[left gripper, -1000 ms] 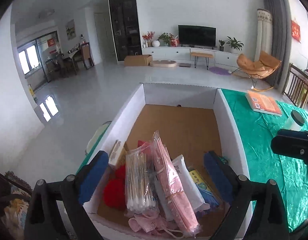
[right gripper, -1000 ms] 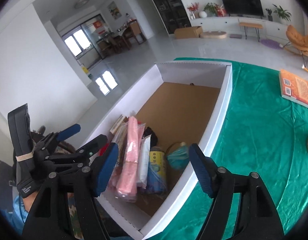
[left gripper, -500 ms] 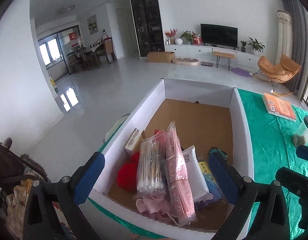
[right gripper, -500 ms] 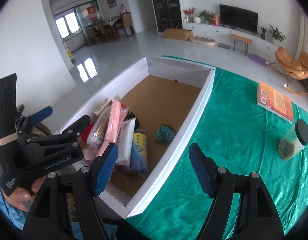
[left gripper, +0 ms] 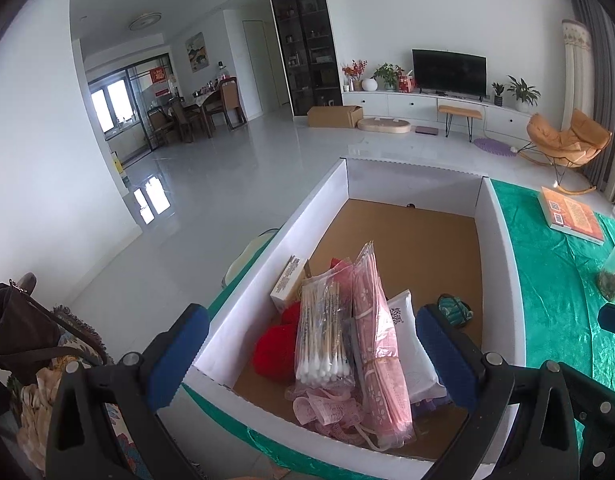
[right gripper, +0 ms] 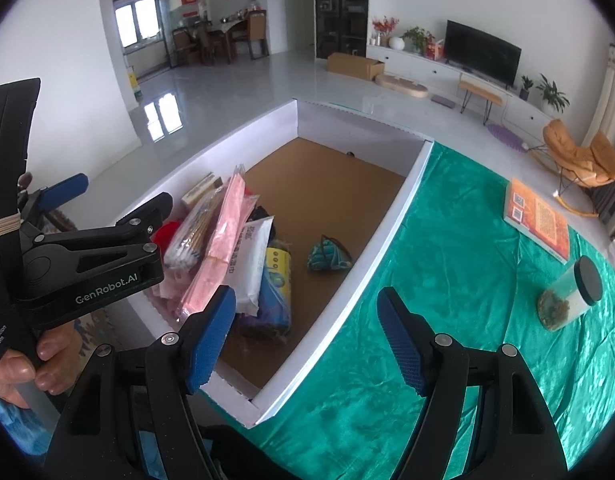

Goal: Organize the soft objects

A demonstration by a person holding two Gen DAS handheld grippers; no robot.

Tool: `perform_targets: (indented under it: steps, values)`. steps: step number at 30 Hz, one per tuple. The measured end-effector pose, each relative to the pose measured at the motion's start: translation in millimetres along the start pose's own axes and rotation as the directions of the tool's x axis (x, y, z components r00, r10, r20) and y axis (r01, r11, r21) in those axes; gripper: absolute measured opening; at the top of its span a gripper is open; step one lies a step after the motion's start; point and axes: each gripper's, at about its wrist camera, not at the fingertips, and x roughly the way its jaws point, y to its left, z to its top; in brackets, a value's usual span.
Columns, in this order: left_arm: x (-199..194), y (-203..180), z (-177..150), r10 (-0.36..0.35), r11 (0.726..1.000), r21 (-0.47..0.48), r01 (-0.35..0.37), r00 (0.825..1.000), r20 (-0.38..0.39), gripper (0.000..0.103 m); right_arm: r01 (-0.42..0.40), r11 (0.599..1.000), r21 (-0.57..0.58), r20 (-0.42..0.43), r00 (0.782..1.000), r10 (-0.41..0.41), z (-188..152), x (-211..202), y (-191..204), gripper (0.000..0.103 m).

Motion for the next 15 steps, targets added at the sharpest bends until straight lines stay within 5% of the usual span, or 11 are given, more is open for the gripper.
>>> perform_targets:
  steps: [15]
  values:
    - [-9.6, -1.3, -1.0, -0.016, 1.0, -0.001, 0.016, 1.0, 0.026, 0.102, 0.002, 1.0, 0.0, 0.005, 1.0, -0.002, 0.0, -5.2, 3.4, 0.076]
